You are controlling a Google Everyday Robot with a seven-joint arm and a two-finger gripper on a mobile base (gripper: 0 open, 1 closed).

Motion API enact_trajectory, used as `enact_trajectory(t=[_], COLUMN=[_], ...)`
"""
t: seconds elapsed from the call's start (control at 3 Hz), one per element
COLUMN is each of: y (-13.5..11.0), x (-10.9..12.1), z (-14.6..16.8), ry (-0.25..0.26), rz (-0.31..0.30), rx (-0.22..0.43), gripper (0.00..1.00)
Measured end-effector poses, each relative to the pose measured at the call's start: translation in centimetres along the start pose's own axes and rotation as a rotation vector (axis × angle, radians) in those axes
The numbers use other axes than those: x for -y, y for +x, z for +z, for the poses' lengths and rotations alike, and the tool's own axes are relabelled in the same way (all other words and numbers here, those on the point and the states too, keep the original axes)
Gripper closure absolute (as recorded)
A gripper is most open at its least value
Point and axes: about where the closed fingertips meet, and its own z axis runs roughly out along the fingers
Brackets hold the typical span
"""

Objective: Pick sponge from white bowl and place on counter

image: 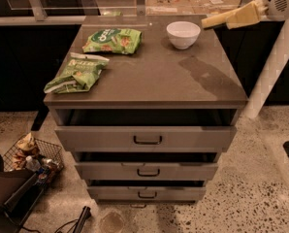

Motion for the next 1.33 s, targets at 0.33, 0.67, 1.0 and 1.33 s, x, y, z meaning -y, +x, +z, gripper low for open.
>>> enact_trajectory(t=[0.33,0.67,1.0,1.33], y=[2.9,5.6,7.2,8.8], x=[-3.9,-7.8,-11.1,-13.3], z=[1.1,3.5,6.6,10.0], ry=[-0.162,-0.297,-0.365,-0.404], rz=[0.017,0.028,0.015,0.027], rx=[0.059,0.117,0.149,0.19], gripper=[1.0,1.0,1.0,1.0])
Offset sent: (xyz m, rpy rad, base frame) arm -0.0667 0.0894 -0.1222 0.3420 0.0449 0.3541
